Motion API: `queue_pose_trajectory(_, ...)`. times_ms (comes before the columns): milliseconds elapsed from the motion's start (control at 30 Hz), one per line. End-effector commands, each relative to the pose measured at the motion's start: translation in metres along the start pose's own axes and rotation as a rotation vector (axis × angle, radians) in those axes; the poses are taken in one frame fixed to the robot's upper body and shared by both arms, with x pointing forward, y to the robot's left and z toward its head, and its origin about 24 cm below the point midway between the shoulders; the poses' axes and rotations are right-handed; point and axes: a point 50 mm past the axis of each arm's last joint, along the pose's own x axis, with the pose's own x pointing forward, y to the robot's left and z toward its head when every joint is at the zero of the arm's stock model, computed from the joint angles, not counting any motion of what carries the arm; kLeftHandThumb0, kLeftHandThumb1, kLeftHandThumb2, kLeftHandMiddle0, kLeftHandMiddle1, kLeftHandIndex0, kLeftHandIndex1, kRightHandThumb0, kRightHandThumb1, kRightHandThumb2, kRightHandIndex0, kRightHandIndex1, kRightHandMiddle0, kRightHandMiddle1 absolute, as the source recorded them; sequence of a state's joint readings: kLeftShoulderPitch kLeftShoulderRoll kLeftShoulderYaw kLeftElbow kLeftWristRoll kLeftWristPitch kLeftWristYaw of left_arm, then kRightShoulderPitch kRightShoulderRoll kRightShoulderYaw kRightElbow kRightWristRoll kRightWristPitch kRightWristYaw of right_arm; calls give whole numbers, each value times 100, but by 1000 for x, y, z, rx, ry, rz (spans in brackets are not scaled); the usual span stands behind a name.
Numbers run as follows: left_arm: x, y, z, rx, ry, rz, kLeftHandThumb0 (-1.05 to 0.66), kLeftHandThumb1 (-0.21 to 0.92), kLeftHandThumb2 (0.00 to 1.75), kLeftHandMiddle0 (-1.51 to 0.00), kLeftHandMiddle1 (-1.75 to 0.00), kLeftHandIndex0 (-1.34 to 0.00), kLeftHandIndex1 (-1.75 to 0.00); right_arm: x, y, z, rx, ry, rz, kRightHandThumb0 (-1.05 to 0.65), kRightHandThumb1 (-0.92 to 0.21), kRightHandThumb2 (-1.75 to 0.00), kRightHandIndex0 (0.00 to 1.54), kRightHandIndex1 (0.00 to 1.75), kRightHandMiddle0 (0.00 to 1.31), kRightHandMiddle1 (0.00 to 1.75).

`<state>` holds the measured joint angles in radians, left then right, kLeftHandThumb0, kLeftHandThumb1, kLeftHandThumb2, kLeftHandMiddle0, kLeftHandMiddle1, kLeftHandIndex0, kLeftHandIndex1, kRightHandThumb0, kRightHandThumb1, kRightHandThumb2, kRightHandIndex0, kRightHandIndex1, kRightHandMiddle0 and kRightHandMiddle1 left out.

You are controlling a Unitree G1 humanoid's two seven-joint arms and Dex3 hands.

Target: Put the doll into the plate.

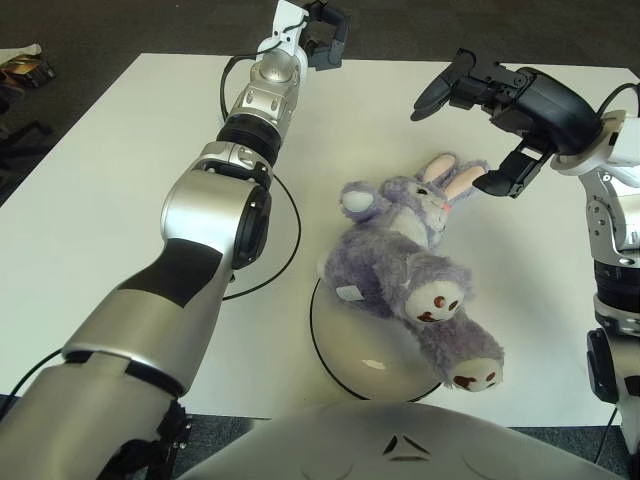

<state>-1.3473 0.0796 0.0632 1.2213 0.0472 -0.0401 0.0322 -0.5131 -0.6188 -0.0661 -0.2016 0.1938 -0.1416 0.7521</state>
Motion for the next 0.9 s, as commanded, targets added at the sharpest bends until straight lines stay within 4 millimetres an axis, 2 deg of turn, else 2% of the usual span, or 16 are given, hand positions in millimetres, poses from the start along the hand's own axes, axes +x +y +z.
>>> queue_pose_trajectory(0,2,0,10,3,-11,-1,-1,39,118,-49,-159,-49,-175,-1,-1,2,-64,33,11,-9,-5,-129,23,113,22,127)
queue_pose_trajectory(233,2,0,10,-2,-15,4,0,37,121,-56,-161,-43,-175,-1,0,-2,-46,107,49,-38,-16,-111,26,98,14,121)
queue_pose_trajectory(400,2,0,11,-5,-25,9,-1,38,121,-48,-163,-48,-175,-4,7,-6,-42,127,95,-53,-23,-99,19,77,3,114)
queue_pose_trajectory(867,1,-1,12,-21,-52,10,-1,39,119,-40,-161,-56,-175,-4,16,-11,-164,146,240,-62,-37,-84,15,40,0,83)
